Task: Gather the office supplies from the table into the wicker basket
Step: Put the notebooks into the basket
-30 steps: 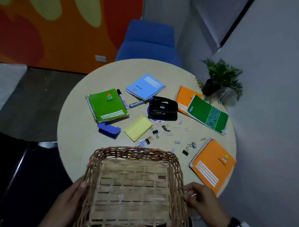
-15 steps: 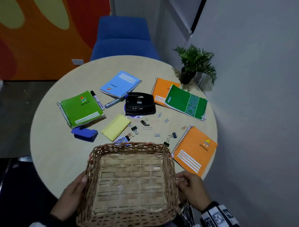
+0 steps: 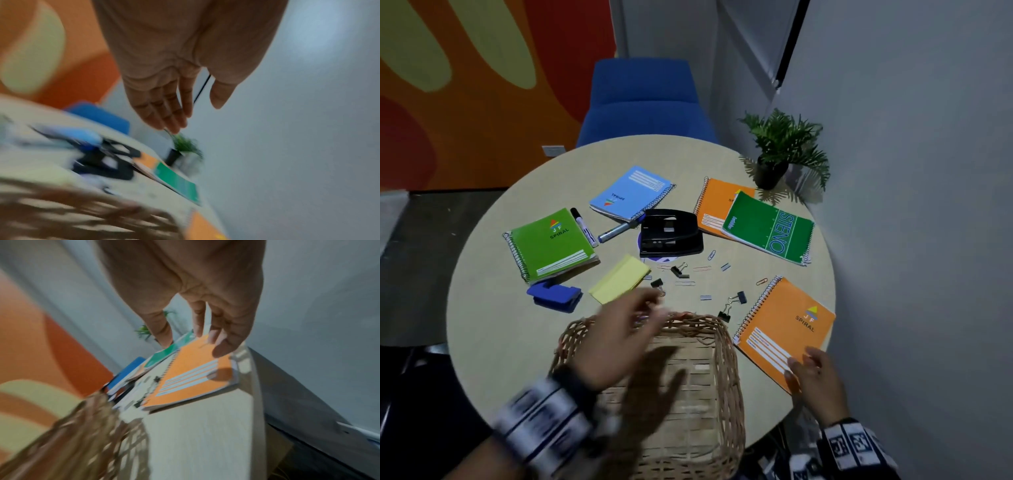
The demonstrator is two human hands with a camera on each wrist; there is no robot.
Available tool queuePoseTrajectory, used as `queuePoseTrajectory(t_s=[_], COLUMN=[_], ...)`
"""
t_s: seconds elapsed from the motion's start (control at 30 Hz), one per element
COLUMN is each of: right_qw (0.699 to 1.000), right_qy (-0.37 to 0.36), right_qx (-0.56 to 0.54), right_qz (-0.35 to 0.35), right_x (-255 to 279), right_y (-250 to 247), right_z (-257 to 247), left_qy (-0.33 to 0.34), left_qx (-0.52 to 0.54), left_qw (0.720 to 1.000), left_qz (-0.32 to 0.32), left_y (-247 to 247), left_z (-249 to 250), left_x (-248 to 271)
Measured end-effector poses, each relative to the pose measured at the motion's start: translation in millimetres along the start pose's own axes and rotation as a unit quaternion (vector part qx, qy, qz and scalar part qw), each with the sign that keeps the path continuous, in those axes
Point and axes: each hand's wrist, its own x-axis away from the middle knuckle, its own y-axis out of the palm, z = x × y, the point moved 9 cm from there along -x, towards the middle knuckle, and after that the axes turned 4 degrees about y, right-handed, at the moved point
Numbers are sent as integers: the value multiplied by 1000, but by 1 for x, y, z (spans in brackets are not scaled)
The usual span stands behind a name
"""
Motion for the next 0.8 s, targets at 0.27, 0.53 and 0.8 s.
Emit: queuePoseTrajectory(t_s=[0.27, 0.53, 0.8], right_qw=[984, 998, 995], right_qy=[75, 35, -58], right_qx=[129, 44, 81], right_qz=[99, -31, 6], right_x=[-38, -57, -16], right_y=[-10, -8, -63], right_z=[21, 43, 2], left_qy=[-179, -241, -148], left_qx=[-110, -213, -59], left_qw=[945, 922, 964], left_qz=[-250, -214, -212], left_y=[260, 286, 236], left_z=[3, -32, 20], left_x=[-99, -91, -55])
